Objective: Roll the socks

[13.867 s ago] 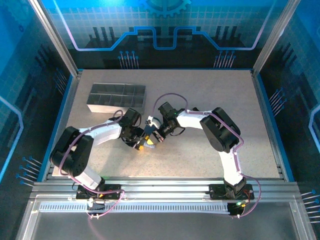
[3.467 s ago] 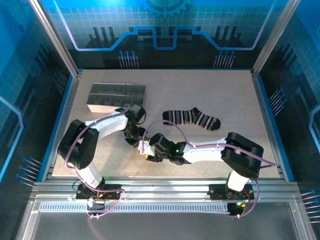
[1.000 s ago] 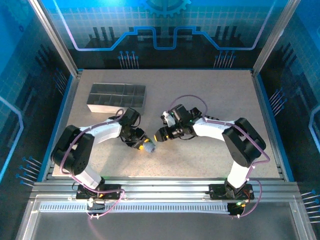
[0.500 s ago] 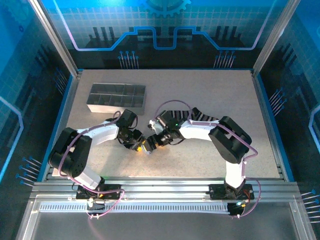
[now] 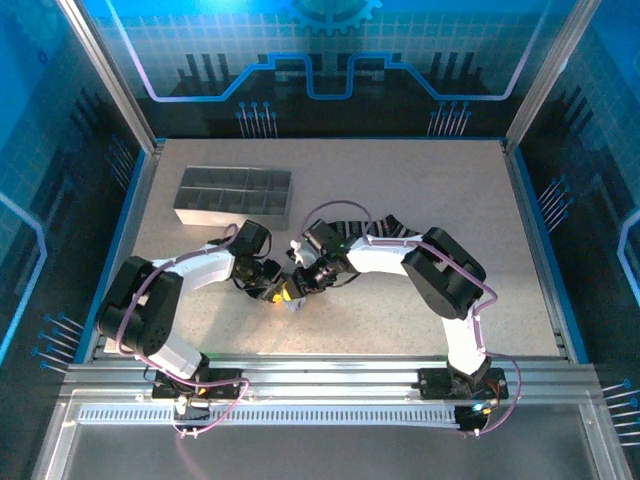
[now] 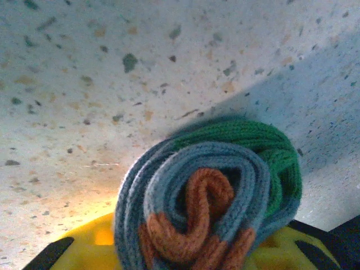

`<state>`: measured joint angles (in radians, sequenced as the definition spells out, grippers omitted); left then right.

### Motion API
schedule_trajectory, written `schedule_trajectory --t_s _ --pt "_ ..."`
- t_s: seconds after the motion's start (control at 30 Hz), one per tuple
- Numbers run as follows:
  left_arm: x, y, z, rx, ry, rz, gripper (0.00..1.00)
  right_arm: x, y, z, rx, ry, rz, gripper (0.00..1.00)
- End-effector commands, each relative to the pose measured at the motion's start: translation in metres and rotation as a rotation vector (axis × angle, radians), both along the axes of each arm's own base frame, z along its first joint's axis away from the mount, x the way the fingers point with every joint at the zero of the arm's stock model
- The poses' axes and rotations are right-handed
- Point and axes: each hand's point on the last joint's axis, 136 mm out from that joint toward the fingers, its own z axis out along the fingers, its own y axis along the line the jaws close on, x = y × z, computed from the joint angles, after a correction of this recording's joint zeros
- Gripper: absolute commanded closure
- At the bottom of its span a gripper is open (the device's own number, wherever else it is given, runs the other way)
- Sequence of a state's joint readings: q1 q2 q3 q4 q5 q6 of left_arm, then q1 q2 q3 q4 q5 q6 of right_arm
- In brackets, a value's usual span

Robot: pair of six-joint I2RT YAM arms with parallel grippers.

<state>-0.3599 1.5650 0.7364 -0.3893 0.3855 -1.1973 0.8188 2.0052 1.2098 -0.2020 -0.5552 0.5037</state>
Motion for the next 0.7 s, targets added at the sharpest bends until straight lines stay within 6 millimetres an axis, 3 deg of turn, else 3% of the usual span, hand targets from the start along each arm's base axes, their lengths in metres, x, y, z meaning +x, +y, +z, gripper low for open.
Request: schedule_trajectory --t_s 0.0,0.1,0.13,0.17,0.23,0.27,0.33,0.47,0.67 --pt "-0.041 0.032 -0.04 0.173 0.162 0.036 1.0 -0.006 0.012 -0.011 -0.003 0.007 -0.027 0.83" --pt "-0.033 0.031 -0.027 0.164 0.12 0.043 0.98 0.002 0.012 0.001 -0.005 -0.013 -0.082 1.0" --pt "-0.028 0.03 -0.02 0.159 0.1 0.049 0.89 0.005 0.011 0.004 -0.012 -0.015 -0.106 1.0" --pt "-0.023 0.031 -0.012 0.158 0.077 0.058 0.76 0.007 0.011 0.008 -0.015 -0.015 -0.123 1.0" --pt "-0.013 0.035 0.01 0.161 0.025 0.084 0.37 0.01 0.008 0.017 -0.022 -0.02 -0.159 1.0" --pt "-0.006 0.04 0.023 0.166 -0.007 0.105 0.23 0.012 0.007 0.021 -0.027 -0.019 -0.176 1.0" --pt "0.006 0.05 0.052 0.178 -0.073 0.15 0.05 0.013 0.005 0.03 -0.03 -0.012 -0.202 1.0" --pt "0.025 0.074 0.105 0.193 -0.198 0.244 0.01 0.018 0.002 0.052 -0.028 0.003 -0.252 1.0" --pt "0.031 0.092 0.151 0.223 -0.321 0.281 0.01 0.039 0.003 0.091 -0.05 0.065 -0.376 1.0"
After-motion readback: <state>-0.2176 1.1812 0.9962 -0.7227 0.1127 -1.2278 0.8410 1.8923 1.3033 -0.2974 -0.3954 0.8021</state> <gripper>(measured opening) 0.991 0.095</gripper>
